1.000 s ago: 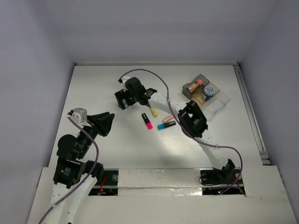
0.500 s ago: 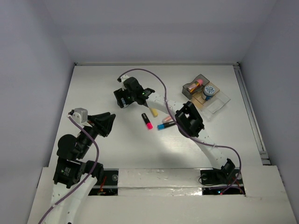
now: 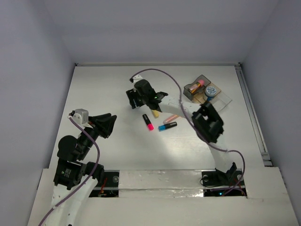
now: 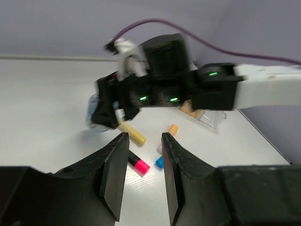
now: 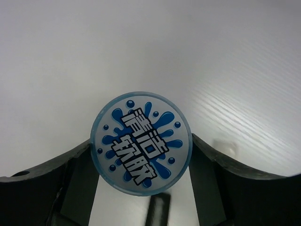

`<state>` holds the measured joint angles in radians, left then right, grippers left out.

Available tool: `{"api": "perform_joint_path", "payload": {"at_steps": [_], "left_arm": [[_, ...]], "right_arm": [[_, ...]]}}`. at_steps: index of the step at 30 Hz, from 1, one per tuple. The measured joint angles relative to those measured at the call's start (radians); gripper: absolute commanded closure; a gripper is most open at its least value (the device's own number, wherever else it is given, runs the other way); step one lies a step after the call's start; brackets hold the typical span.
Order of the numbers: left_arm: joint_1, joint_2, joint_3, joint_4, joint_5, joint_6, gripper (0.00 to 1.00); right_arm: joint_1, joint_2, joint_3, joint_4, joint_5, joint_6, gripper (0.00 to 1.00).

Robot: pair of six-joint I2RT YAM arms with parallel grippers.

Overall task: Sort the stationery into containers
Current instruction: Pick up the stationery from the center of the board, then place the stationery in the storage box.

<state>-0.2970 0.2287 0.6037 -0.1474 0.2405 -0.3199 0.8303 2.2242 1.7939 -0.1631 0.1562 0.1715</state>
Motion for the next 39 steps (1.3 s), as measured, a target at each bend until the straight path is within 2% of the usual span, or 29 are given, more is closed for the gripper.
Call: {"api": "perform_joint_path", "payload": {"at_steps": [3,5,9,12,20,39], "left_arm": [[0.000,0.000,0.000,0.001,0.012,0.000,0.67],[0.000,0.000,0.000,0.001,0.019,0.000,0.67],[0.000,-0.003,0.000,0.001,0.023,0.000,0.66],[-0.005,-0.003,0.000,0.001,0.024,0.000,0.66],[-0.017,-0.003,0.000,0.001,0.026,0.000,0.66],[-0.029,-0.003,0.000,0.001,0.026,0.000,0.66]], "right_arm": [[-0.033,-0.263,-0.233,0.026,0.038,0.010,0.68],[-0.098,-0.457,-0.373,0.070,0.057,0.031,0.69],[-0.327,-0.769,-0.586,0.136,0.101,0.095,0.70],[-0.478,-0.875,-0.694,0.135,0.168,0.125,0.70],[-0.603,-0.803,-0.742,0.026,0.159,0.151,0.70],[-0.648,-0.673,-0.760,0.018,0.132,0.140,0.68]]}}
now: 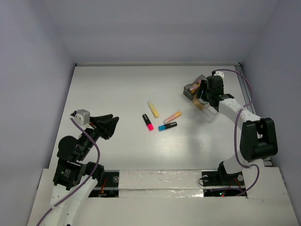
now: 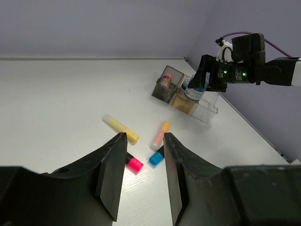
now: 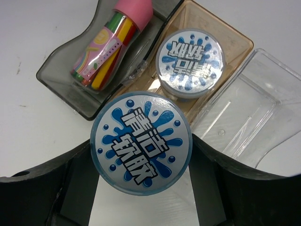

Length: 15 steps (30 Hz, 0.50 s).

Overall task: Sort the stationery into containers
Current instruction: Place the stationery in the storage box.

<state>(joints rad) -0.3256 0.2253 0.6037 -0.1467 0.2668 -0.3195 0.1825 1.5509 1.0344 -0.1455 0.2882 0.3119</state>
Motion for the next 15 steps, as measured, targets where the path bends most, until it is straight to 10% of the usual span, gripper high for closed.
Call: {"api": "perform_joint_path", "payload": {"at_steps": [15], "left_arm": [[0.000,0.000,0.000,0.000,0.000,0.000,0.66]], "right_arm": [[-0.013,0.082,0.051,0.043,-0.018,-0.010,0.66]]}}
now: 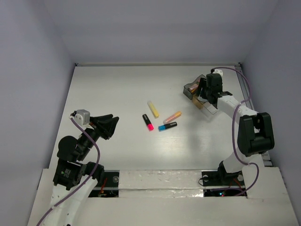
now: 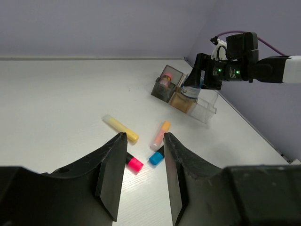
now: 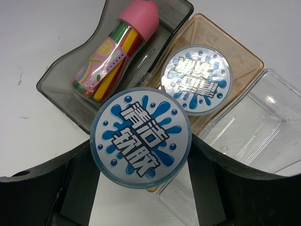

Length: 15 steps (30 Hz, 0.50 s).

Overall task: Sort the stationery into containers
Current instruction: Place the stationery in the storage box.

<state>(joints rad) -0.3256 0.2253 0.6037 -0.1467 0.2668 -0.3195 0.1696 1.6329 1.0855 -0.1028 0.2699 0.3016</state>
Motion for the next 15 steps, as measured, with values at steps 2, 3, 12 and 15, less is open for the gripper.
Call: {"api": "perform_joint_path", "payload": {"at_steps": [2,3,12,15], "left_arm": [[0.000,0.000,0.000,0.000,0.000,0.000,0.66],[0.000,0.000,0.000,0.000,0.000,0.000,0.66],[0.000,0.000,0.000,0.000,0.000,0.000,0.66],[0.000,0.000,0.000,0.000,0.000,0.000,0.66]], "right_arm": [[0.000,0.000,0.000,0.001,-0.001,0.000,0.66],[0.000,0.000,0.000,0.003,-0.002,0.000,0.66],[0.000,-0.060,-0.056,0.090,-0.015,0.001,0.66],[0.000,-0.081,-0.068,0.116,-0.014,0.001,0.66]]}}
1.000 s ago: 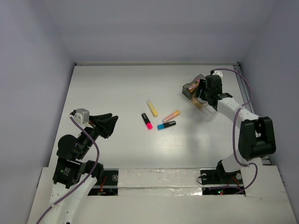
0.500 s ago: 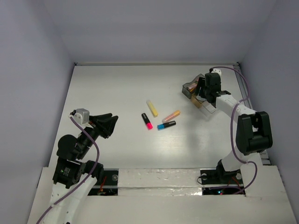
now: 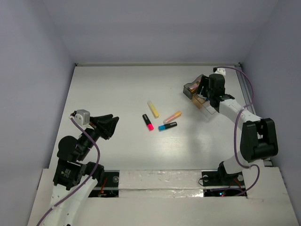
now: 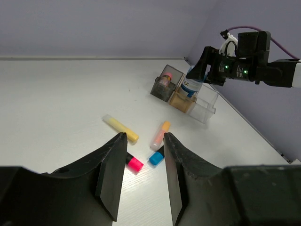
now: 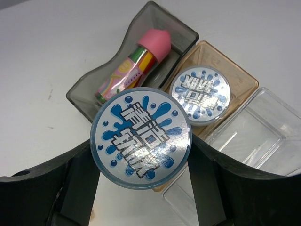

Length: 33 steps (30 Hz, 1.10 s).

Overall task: Sort the stationery into containers
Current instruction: Place the stationery in the storage box.

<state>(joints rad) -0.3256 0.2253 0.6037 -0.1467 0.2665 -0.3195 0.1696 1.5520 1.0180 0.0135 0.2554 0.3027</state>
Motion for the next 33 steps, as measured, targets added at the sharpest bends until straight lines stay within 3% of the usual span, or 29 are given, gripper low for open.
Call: {"api": "perform_joint_path", "payload": {"at_steps": [24,30,32,33], "left_arm": [[0.000,0.000,0.000,0.000,0.000,0.000,0.66],[0.000,0.000,0.000,0.000,0.001,0.000,0.66],[0.000,0.000,0.000,0.000,0.001,0.000,0.66],[0.000,0.000,0.000,0.000,0.001,0.000,0.66]], "right_arm": [[0.000,0.077,-0.069,0.141,0.048,-0.053,0.66],[0.000,0.077,-0.069,0.141,0.049,-0.052,0.39],[0.000,0.077,-0.069,0.135,0.048,-0.048,0.34],[0.000,0.077,-0.069,0.133,0.048,-0.048,0.26]]}}
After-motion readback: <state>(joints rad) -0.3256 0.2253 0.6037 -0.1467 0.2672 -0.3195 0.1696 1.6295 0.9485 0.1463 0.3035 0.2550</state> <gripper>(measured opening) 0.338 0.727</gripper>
